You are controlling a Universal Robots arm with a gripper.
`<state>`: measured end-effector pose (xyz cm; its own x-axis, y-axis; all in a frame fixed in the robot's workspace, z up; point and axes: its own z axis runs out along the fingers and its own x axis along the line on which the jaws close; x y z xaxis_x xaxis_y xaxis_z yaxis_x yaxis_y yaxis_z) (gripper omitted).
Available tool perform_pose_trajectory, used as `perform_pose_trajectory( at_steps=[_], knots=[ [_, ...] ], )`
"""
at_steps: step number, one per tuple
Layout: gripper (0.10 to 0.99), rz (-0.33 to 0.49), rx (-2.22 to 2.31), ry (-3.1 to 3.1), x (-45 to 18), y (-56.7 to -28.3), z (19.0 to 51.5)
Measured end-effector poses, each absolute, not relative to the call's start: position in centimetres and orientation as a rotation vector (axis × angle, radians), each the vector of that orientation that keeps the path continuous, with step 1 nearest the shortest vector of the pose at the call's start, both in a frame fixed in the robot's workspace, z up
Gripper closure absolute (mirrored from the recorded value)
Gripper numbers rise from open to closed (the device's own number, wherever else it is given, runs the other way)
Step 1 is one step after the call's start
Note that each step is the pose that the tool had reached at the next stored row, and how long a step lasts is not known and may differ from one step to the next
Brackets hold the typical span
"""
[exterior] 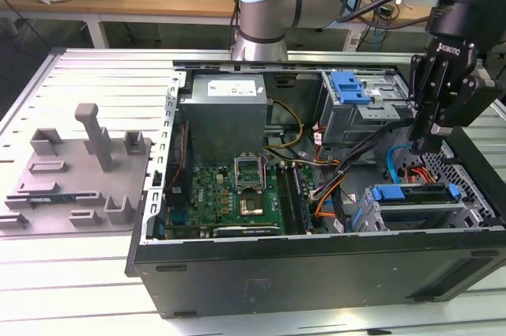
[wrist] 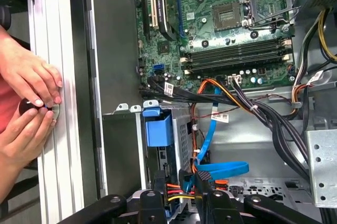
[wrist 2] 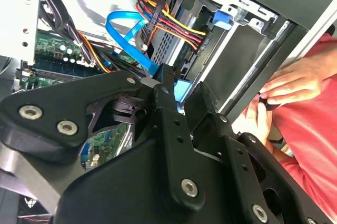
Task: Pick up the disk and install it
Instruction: 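Insert the second disk wire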
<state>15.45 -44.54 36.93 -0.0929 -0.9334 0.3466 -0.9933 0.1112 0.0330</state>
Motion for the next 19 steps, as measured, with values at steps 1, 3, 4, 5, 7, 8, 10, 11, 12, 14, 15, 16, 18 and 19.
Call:
perform_pose_trajectory(
  at_steps=[1, 3, 4, 5, 7, 8, 10, 11, 12, 14, 15, 16, 18, 19],
  knots=[
    [0.725, 0.304, 1.899, -2.111, 15.45, -44.54, 36.93],
    [0.725, 0.307, 1.898, -2.110, 15.39, -44.54, 36.90],
    [0.741, 0.308, 1.897, -2.109, 15.38, -44.54, 36.89],
    [0.816, 0.309, 1.897, -2.109, 15.38, -44.53, 36.88],
    [0.816, 0.310, 1.896, -2.108, 15.37, -44.53, 36.84],
    [0.816, 0.311, 1.896, -2.108, 15.37, -44.53, 36.77],
    [0.816, 0.311, 1.895, -2.108, 15.37, -44.54, 36.67],
    [0.816, 0.312, 1.895, -2.107, 15.37, -44.53, 36.61],
    [0.816, 0.312, 1.895, -2.107, 15.37, -44.54, 36.60],
    [0.816, 0.312, 1.895, -2.107, 15.37, -44.53, 36.56],
    [0.816, 0.312, 1.895, -2.107, 15.37, -44.52, 36.54],
    [0.816, 0.312, 1.895, -2.107, 15.37, -44.52, 36.48],
    [0.831, 0.312, 1.895, -2.107, 15.37, -44.52, 36.42],
    [0.831, 0.312, 1.895, -2.107, 15.37, -44.51, 36.38]
  ],
)
